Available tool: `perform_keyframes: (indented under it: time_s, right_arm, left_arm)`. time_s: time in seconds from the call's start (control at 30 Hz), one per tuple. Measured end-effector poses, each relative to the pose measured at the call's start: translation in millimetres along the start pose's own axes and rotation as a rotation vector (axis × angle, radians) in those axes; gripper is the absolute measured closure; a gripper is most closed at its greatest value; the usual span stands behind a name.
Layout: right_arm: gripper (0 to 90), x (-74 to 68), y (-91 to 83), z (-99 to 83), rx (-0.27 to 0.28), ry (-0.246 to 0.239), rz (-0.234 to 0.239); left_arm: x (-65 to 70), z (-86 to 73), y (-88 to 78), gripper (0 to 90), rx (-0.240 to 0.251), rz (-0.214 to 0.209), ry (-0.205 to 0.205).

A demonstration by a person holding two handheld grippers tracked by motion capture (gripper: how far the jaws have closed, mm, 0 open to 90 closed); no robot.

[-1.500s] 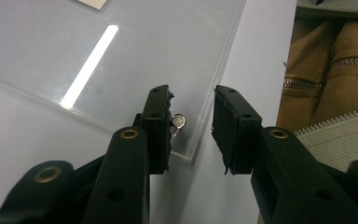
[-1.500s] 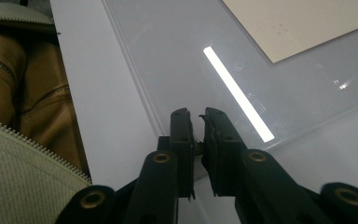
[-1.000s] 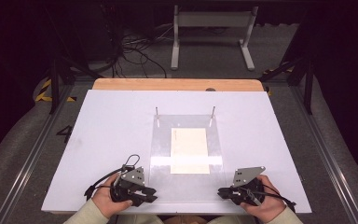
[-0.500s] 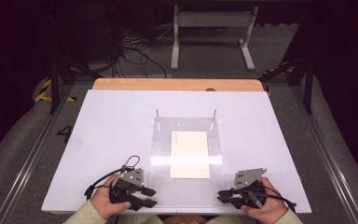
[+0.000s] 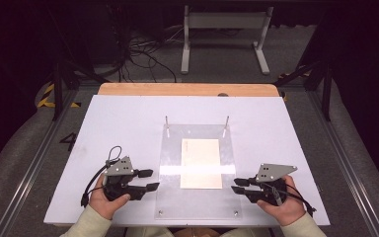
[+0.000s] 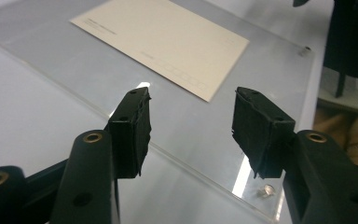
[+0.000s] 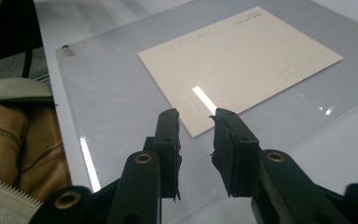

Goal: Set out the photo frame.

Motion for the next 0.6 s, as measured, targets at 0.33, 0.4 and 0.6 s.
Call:
perform_keyframes:
  time_s: [0.33, 0.4, 0.6]
  right_arm:
    - [67.0, 33.2, 5.9, 23.0, 0.037, -0.012, -0.071]
    - [66.2, 41.9, 8.4, 27.8, 0.038, -0.015, -0.078]
    - [62.4, 65.7, 12.3, 33.4, 0.029, 0.01, -0.099]
  left_arm:
    - [-28.6, 33.1, -1.9, 39.9, 0.101, 0.087, -0.037]
    - [-30.4, 35.9, 2.4, 28.3, 0.122, 0.134, 0.001]
    - [-31.9, 35.5, 5.9, 17.9, 0.116, 0.171, 0.005]
Point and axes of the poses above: each handheld gripper's, and its own axes: y roughly forward along the jaws, z roughly out of its top, x roughly to its right, the point moved 5 cm from there along y, roughly forward along the jaws, and after that the axes turned 15 degrees about -y, right-handed, at the moved point
